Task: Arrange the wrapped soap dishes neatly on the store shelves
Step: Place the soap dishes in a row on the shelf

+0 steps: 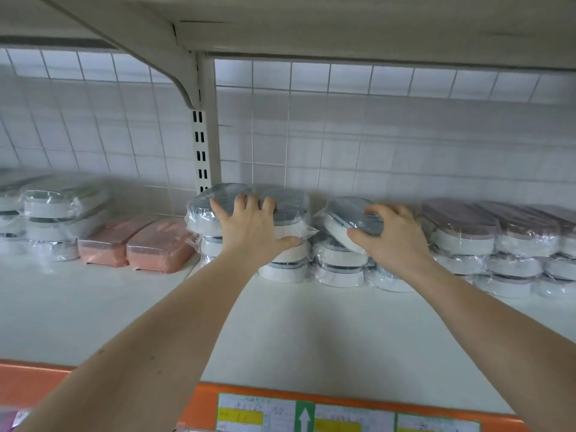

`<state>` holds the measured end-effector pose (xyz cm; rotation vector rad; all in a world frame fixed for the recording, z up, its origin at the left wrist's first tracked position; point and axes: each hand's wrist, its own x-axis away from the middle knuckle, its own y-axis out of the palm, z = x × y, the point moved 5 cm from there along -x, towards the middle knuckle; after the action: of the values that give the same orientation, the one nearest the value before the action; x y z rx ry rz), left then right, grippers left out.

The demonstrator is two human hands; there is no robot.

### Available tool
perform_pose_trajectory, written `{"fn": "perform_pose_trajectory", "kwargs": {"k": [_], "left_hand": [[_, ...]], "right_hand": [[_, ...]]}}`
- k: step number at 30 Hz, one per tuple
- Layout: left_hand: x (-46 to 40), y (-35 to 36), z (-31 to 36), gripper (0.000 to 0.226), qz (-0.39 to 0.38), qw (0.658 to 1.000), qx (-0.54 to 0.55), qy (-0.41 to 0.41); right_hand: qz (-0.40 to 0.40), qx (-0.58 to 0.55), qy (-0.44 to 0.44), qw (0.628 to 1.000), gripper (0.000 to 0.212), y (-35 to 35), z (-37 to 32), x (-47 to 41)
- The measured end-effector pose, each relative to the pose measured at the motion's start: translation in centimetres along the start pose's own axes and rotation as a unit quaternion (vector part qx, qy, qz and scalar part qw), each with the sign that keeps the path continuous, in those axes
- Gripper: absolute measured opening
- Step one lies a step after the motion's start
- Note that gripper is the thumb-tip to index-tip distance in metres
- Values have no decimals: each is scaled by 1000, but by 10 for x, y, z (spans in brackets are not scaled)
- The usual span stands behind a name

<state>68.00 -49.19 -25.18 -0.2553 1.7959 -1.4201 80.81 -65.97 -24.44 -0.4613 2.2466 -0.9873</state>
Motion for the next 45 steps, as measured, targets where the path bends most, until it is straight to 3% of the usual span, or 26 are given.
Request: {"fn": "perform_pose_trajectory", "kwargs": {"k": [7,16,21,26,29,32,36,45], "left_hand": [[-6,2,3,82,5,1000,-17,12],[-3,13,8,79,39,997,-49,34],[-7,10,0,78,34,998,-21,56],[-8,5,-3,82,23,998,-3,54],[-8,-6,7,86,44,996,0,73],[-6,-24,36,83,87,989,41,116],[-2,-39,93,74,64,983,78,153],[58,-82,304,67,19,953,158,256]], "right_hand": [[73,49,-14,996,53,-1,-20,-18],[-39,239,-33,970,61,48,-43,-30],[-50,207,-8,977,59,50,-34,-31],[-118,166,20,979,68,34,-31,-31],[-109,172,17,979,67,17,-31,-24],[-86,183,8,979,63,-7,-21,-18],[-48,216,19,975,60,-52,11,-6],[10,237,162,958,62,-214,179,83]]}}
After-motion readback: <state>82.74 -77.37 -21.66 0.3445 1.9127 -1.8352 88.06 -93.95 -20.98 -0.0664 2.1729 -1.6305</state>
